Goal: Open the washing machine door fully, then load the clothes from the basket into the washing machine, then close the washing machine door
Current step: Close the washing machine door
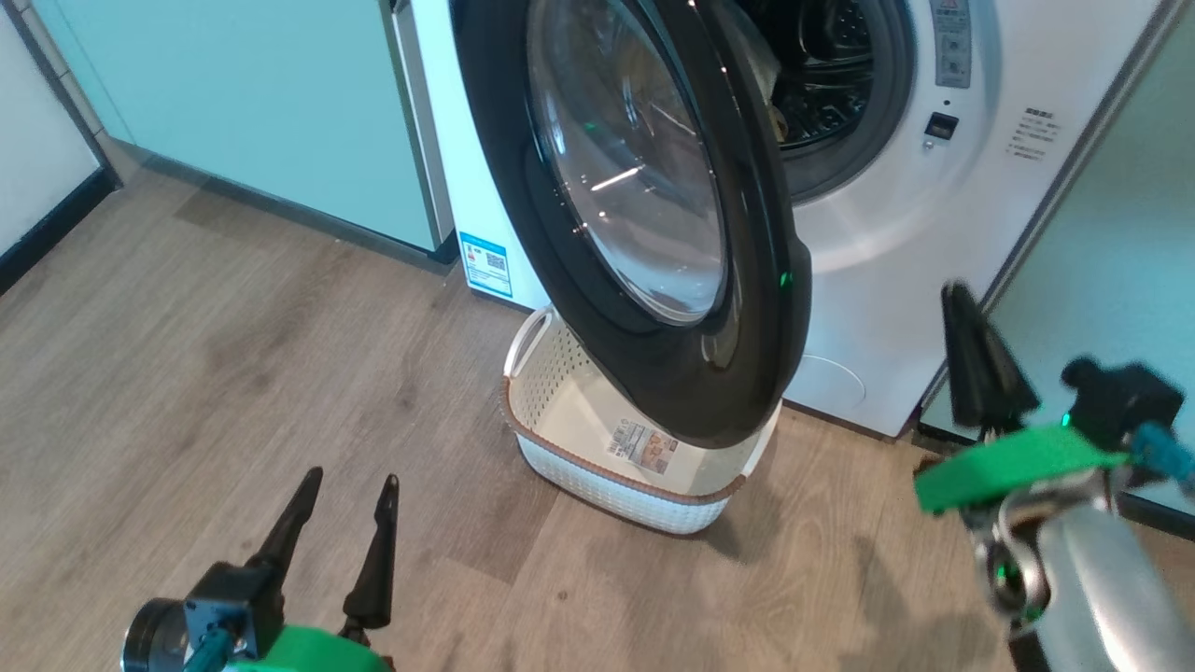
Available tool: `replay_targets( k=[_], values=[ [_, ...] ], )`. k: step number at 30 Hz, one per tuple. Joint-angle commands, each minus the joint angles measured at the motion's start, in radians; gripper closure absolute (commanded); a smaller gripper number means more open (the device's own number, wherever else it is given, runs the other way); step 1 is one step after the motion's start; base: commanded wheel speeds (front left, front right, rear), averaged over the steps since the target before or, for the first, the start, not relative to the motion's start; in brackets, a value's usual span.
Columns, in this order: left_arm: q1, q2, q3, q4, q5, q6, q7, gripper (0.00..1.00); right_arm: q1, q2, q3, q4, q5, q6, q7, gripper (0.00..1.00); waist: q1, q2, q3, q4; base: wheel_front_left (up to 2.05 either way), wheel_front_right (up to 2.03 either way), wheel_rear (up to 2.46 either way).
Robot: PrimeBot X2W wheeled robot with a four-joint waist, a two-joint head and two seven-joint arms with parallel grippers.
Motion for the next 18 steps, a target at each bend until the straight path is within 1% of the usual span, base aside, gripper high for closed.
replay_targets(
  k=[1, 7, 10, 12, 15, 17, 18],
  values=[
    [-0.058, 0.012, 0.027, -0.031, 0.006, -0.001, -0.003, 0.00, -0.076, -0.007, 0.013, -0.044, 0.002, -0.003, -0.010, 1.00, -0.0001, 0.0000, -0.002, 0.007, 0.00, 0.00, 0.00],
    [-0.060, 0.015, 0.020, -0.029, 0.007, 0.002, -0.002, 0.00, -0.200, -0.007, 0.027, -0.152, 0.021, -0.003, -0.010, 1.00, -0.0001, 0.0000, -0.015, 0.014, 0.00, 0.00, 0.00],
    [-0.059, 0.019, 0.017, -0.031, 0.008, 0.002, 0.001, 0.00, -0.250, -0.007, 0.063, -0.207, 0.034, -0.003, -0.010, 1.00, -0.0001, 0.0000, -0.023, 0.016, 0.00, 0.00, 0.00],
    [-0.056, 0.021, 0.017, -0.034, 0.008, 0.004, 0.002, 0.00, -0.274, -0.007, 0.108, -0.238, 0.044, -0.003, -0.010, 1.00, -0.0001, 0.0000, -0.026, 0.016, 0.00, 0.00, 0.00],
    [-0.051, 0.022, 0.017, -0.037, 0.006, 0.008, 0.001, 0.00, -0.286, -0.007, 0.203, -0.256, 0.061, -0.003, -0.010, 1.00, -0.0001, 0.0000, -0.029, 0.014, 0.00, 0.00, 0.00],
    [-0.048, 0.023, 0.017, -0.037, 0.006, 0.010, 0.001, 0.00, -0.276, -0.007, 0.262, -0.249, 0.075, -0.003, -0.010, 1.00, -0.0001, 0.0000, -0.031, 0.014, 0.00, 0.00, 0.00],
    [-0.046, 0.023, 0.015, -0.038, 0.006, 0.013, 0.002, 0.00, -0.256, -0.007, 0.311, -0.230, 0.088, -0.003, -0.010, 1.00, -0.0001, 0.0000, -0.031, 0.015, 0.00, 0.00, 0.00]
  ],
)
